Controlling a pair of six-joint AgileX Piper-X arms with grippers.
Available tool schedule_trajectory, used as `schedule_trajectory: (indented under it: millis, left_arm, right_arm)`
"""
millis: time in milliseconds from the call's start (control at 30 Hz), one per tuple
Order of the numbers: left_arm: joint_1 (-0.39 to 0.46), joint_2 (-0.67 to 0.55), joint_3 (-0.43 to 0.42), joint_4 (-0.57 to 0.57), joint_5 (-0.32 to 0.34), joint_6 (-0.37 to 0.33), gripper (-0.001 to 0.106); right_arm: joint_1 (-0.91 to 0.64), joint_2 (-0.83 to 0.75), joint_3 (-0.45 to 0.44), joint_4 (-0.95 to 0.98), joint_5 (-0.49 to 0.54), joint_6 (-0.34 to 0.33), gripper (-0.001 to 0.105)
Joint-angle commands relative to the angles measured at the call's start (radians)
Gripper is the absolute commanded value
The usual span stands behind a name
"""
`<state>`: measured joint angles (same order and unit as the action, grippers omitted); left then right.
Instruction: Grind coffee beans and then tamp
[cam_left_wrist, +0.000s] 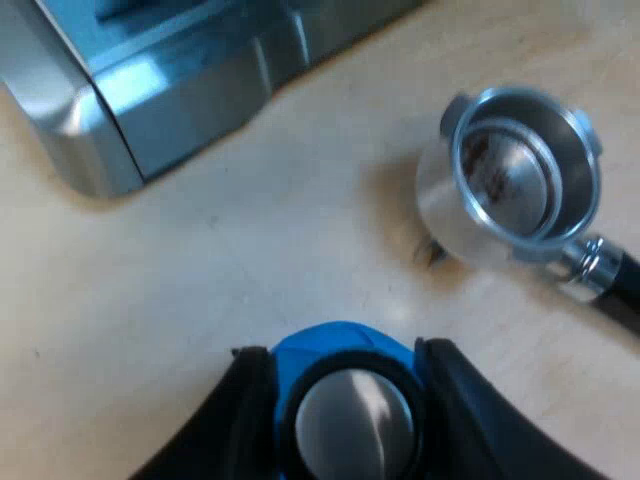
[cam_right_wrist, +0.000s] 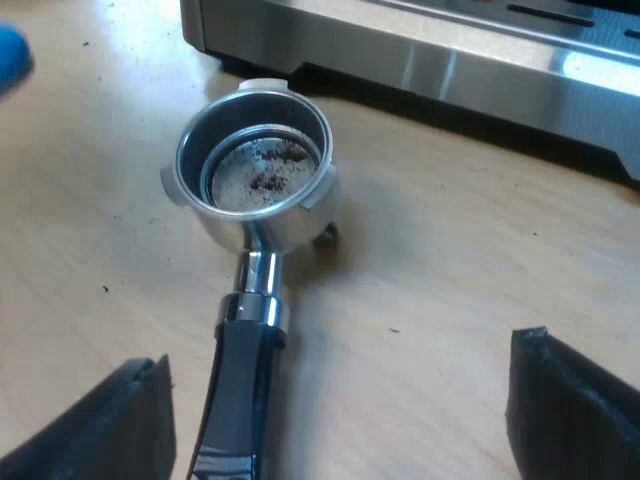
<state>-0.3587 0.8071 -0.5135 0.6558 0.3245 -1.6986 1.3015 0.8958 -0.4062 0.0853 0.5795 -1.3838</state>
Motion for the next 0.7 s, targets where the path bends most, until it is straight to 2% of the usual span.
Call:
schedule_trajectory:
  millis: [33,100,200,267,400,500,567,700]
  left_arm:
    - [0.001,-0.008,-0.030,0.009,-0.009,-0.001,0.000]
    - [0.001,-0.008,-0.063,0.043,-0.012,0.051,0.000]
    - [-0.012,-0.008,-0.077,0.043,-0.023,0.051,0.000]
    - [-0.022,-0.008,-0.081,0.047,-0.023,0.051,0.000]
    - [-0.088,-0.008,-0.097,0.085,-0.062,0.067,0.000]
    - [-0.116,-0.008,-0.097,0.085,-0.063,0.069,0.000]
    - [-0.132,-0.008,-0.097,0.085,-0.065,0.069,0.000]
    - [-0.169,-0.008,-0.103,0.087,-0.068,0.073,0.000]
  right_arm:
    - [-0.004,-0.004,0.025,-0.085,0.007,-0.039,0.070]
    - [-0.004,-0.004,0.038,-0.150,0.007,-0.067,0.070]
    - [-0.004,-0.004,0.038,-0.165,0.007,-0.079,0.070]
    - [-0.004,-0.004,0.038,-0.187,0.007,-0.114,0.070]
    - [-0.004,-0.004,0.038,-0.220,0.007,-0.127,0.070]
    - [-0.004,-0.004,0.038,-0.224,-0.002,-0.196,0.070]
    - [-0.004,-0.004,0.038,-0.224,-0.009,-0.217,0.070]
    - [-0.004,-0.004,0.038,-0.224,-0.023,-0.217,0.070]
